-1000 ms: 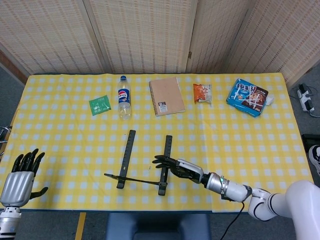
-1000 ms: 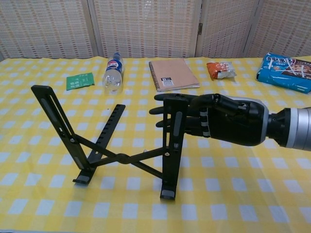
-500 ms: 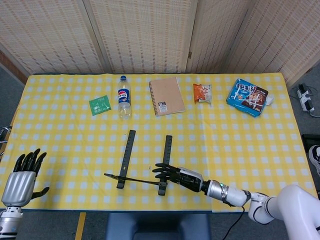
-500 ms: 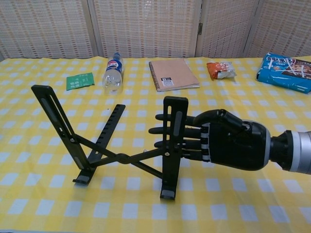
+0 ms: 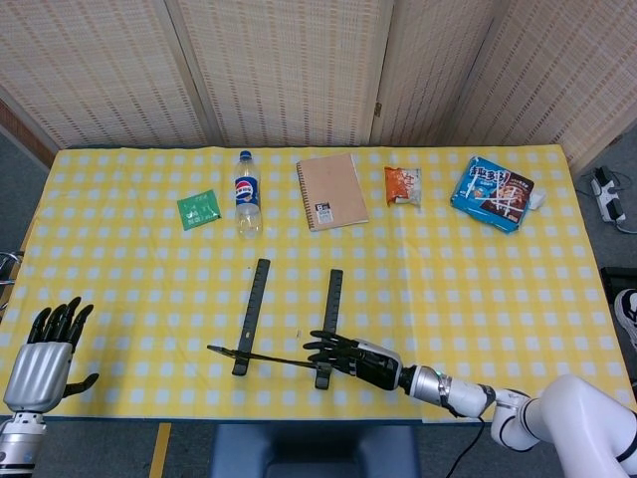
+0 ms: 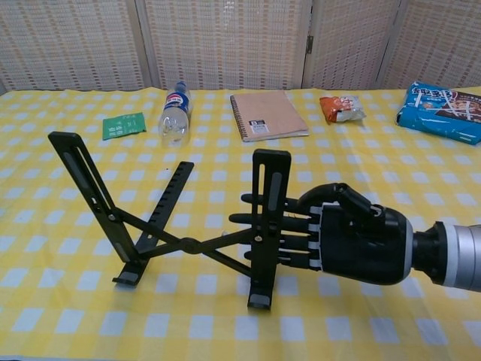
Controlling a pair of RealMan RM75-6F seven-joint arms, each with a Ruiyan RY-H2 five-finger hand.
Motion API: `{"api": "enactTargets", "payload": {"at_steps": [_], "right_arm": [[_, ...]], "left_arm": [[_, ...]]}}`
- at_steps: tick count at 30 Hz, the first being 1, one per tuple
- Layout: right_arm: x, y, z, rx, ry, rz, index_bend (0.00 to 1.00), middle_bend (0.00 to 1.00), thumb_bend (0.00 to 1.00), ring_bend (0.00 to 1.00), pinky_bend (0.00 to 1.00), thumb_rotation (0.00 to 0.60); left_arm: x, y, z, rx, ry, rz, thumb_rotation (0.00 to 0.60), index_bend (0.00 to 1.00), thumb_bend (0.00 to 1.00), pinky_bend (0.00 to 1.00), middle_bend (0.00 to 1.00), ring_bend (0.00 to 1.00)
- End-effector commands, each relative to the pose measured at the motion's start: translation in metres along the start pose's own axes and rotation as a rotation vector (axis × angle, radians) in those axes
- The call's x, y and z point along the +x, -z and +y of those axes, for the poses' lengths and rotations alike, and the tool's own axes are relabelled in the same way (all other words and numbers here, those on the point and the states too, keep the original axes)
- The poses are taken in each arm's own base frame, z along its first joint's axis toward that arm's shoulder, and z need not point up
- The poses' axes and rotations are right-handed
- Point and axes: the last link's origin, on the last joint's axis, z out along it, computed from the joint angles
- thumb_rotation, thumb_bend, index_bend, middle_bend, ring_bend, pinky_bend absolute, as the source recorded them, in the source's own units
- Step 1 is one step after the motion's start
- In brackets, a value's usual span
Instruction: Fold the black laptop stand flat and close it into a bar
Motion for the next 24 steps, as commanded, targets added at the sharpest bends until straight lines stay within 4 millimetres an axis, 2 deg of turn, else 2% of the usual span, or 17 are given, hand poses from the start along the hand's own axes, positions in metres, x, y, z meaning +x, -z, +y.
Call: {"api": "enactTargets", "payload": {"at_steps": [1,7,11,18,24], "right_arm": [[-0.001,-0.001,0.003,-0.007,-0.01,-0.006,0.0,0.11,0.8,0.11,0.0,0.279],[-0.002,0.0,0.005,0.002,-0.018,-0.012,0.0,0.12,0.8,0.11,0.0,0.279],[-0.002,0.001,-0.002,0.03,0.087,-0.012,0.0,0.12,0.8,0.11,0.0,0.278],[-0.017,0.007,-0.042,0.128,0.394,0.001,0.0,0.12,0.8,0.11,0.0,0.277],[-0.036,0.015,-0.074,0.199,0.484,0.015,0.0,0.12,0.8,0.11,0.0,0.277]], "left_arm": [[0.0,0.0,0.0,0.0,0.0,-0.001,0.6,0.1,0.09,0.0,0.04,0.02],[-0.001,0.0,0.0,0.0,0.0,-0.004,0.6,0.1,0.09,0.0,0.04,0.02],[-0.003,-0.004,0.003,-0.026,0.008,-0.001,0.6,0.1,0.09,0.0,0.04,0.02],[-0.009,-0.03,0.014,-0.145,0.13,-0.038,0.6,0.16,0.09,0.0,0.07,0.05],[-0.027,-0.047,0.022,-0.209,0.229,-0.106,0.6,0.22,0.09,0.0,0.11,0.08]]}}
